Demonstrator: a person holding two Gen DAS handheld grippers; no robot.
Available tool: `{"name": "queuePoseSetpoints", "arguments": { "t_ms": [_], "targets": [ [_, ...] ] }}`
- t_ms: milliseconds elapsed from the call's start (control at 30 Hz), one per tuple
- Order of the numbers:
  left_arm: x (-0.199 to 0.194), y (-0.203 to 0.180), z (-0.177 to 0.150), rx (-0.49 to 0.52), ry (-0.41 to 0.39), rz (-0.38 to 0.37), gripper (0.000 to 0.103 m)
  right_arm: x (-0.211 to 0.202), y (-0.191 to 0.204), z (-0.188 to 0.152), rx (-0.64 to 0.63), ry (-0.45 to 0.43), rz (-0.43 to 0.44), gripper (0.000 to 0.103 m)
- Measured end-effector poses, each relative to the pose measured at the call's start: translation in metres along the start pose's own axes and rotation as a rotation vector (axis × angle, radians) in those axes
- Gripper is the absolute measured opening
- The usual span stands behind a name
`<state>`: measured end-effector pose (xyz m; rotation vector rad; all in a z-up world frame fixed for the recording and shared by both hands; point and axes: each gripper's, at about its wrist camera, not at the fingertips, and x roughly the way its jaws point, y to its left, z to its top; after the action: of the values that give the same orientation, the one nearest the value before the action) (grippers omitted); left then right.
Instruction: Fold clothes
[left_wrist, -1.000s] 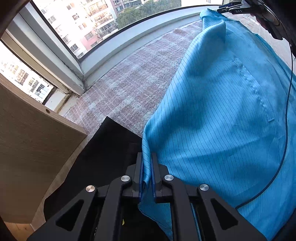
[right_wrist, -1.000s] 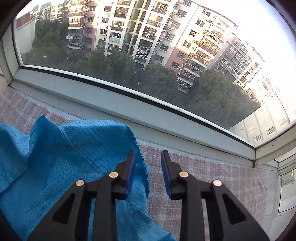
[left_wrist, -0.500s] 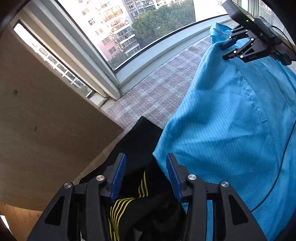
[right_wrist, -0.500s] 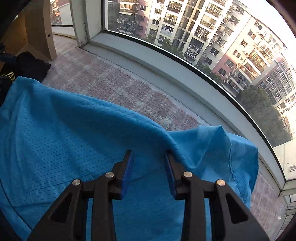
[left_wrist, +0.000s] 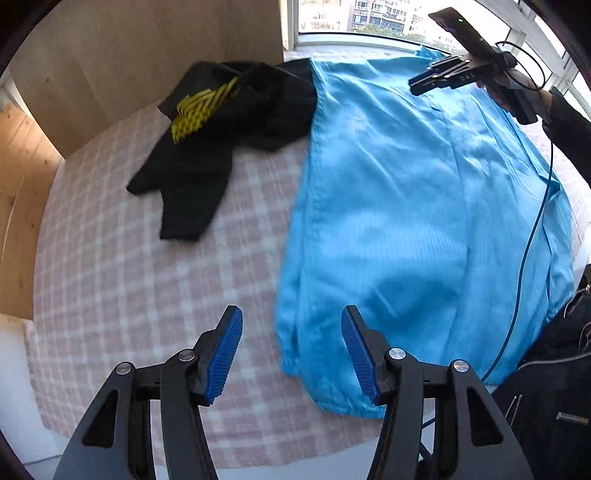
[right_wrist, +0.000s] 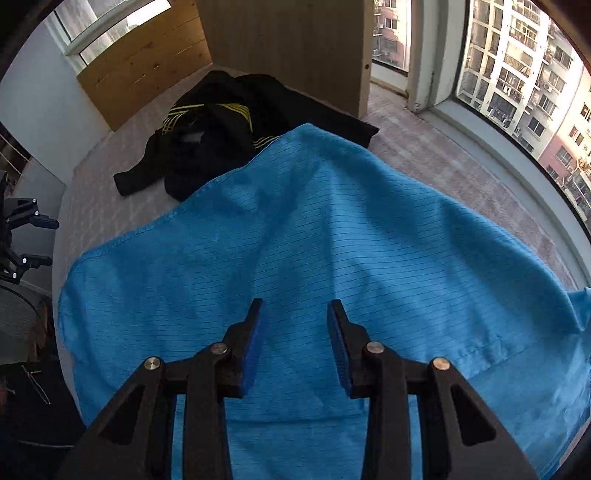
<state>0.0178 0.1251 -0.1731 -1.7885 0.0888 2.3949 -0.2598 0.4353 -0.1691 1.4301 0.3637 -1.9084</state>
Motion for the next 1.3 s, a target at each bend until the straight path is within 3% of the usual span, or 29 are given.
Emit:
{"name": "queuePoseSetpoints", "arguments": {
  "t_ms": [67,200,333,400,500,633,767,833,1033,1133,1300],
  "targets": [
    [0.016,-0.01,-0.015,-0.011,0.0,-0.044,0.054,0.01,0.019,-0.011,-0.029,0.052,-0.018,0.034],
    [0.051,-0.008,-0.026,-0.038,0.036,-0.004,0.054,0.023,0.032,-0.02,-0.077,0.08,-0.129,0.034],
    [0.038,0.014,-0.037,-0.134,-0.006,-0.016,0.054,0.017,0.024,-0.022,-0.038,0.112,-0.242,0.034],
    [0.02,0.022,-0.045,-0.168,-0.042,-0.022,0.054,0.005,0.03,-0.021,-0.03,0.072,-0.216,0.034],
    [0.017,0.03,-0.048,-0.173,-0.03,-0.018,0.054,-0.004,0.052,-0.017,-0.069,0.021,-0.1,0.034],
    [0.041,0.027,-0.037,-0.134,0.023,-0.054,0.054,0.016,0.087,-0.009,-0.151,0.049,-0.002,0.034],
    [0.057,0.024,-0.025,-0.099,0.063,-0.063,0.054,0.037,0.091,-0.015,-0.198,0.095,-0.093,0.035],
    [0.059,0.024,-0.022,-0.093,0.065,-0.072,0.054,0.036,0.081,-0.017,-0.16,0.104,-0.093,0.036],
    [0.062,0.027,-0.017,-0.091,0.072,-0.106,0.054,0.003,0.045,-0.011,-0.041,-0.005,-0.07,0.036],
    [0.064,0.028,-0.014,-0.084,0.081,-0.12,0.055,0.002,0.045,0.003,-0.102,-0.012,-0.095,0.036],
    [0.068,0.03,-0.004,-0.054,0.108,-0.124,0.06,0.006,0.027,0.028,-0.222,0.068,-0.148,0.036]
  ]
}}
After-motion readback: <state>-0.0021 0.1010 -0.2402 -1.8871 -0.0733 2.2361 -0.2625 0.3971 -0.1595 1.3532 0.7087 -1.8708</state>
